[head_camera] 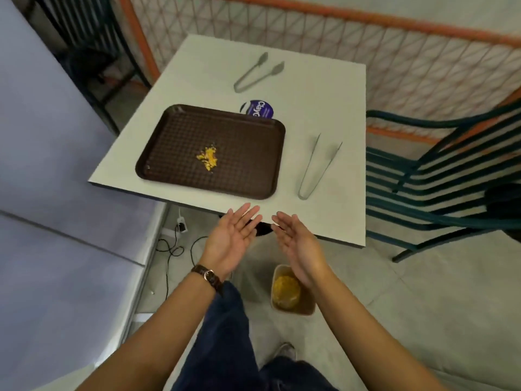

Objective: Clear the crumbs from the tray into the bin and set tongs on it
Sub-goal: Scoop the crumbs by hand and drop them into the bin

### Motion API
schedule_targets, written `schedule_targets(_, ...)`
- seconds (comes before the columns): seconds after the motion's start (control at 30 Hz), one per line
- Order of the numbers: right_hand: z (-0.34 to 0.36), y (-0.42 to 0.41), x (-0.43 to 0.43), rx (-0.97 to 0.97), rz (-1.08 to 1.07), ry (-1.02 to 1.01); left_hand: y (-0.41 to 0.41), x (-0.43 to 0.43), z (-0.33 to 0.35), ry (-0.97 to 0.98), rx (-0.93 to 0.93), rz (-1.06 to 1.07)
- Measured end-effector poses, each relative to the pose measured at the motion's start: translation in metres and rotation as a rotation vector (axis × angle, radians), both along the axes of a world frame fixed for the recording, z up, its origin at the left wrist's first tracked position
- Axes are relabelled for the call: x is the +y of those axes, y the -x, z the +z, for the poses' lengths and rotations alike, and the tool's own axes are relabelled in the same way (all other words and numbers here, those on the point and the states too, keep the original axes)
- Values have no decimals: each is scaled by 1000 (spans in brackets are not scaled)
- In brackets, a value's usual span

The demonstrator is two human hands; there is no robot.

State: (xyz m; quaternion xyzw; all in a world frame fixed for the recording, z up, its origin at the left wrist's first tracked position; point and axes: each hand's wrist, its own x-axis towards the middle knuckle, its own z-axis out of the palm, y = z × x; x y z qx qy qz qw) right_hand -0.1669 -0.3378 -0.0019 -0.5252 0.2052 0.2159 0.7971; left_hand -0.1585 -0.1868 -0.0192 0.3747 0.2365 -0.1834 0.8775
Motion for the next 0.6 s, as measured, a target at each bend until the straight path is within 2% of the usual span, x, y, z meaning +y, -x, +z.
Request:
schedule_targets(0.13,2,-49,48,-29,26,-15,-50,48,7,-10,-62,46)
schedule_targets(0.3,0,-116,108,-18,-3,-55,-121,109,4,-12,-53,19)
schedule_targets(0.6,-23,-188,170,57,-46,137,-200,178,-9,-36,61,-93)
